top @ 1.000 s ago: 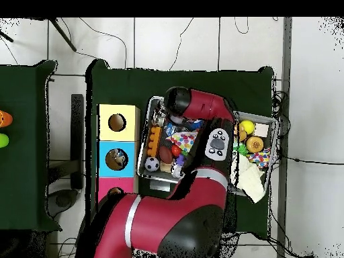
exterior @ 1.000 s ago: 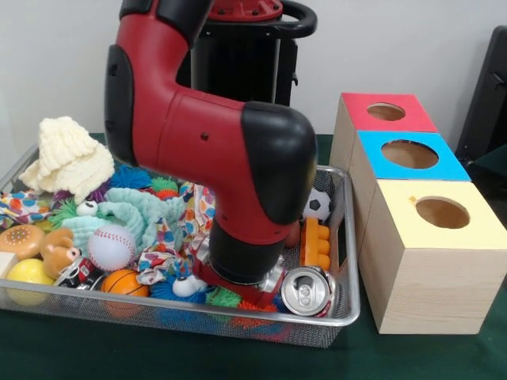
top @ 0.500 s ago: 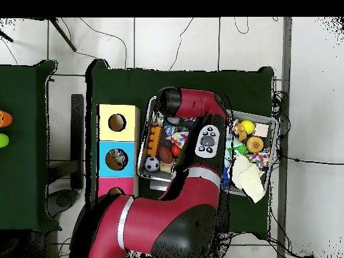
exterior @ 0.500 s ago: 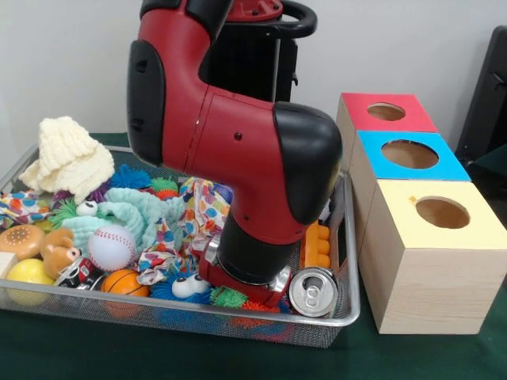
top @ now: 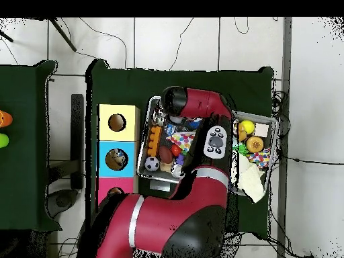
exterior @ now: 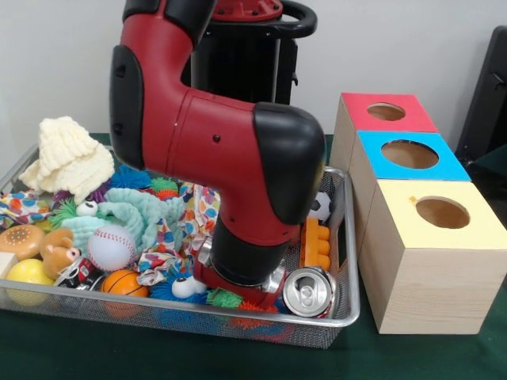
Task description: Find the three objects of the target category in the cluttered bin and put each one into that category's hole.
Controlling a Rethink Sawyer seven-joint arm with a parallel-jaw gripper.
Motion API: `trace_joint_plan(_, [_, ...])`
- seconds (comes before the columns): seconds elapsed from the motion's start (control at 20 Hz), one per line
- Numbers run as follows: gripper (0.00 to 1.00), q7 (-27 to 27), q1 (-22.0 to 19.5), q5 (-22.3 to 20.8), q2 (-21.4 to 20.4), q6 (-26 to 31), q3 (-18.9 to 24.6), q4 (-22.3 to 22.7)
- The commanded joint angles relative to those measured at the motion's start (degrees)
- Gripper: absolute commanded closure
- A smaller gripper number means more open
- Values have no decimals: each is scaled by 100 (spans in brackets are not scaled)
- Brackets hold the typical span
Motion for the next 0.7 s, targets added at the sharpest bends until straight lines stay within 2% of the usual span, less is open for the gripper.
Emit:
trace_joint_plan(0.05, [0,403,-404,-632,2277,-3966,1565,595])
trace_joint_plan(0.25, [0,618,-307,-670,2193,-3941,1439,724])
trace_joint_plan(0.7, [0,707,-316,-685,1879,-3763,1447,1221])
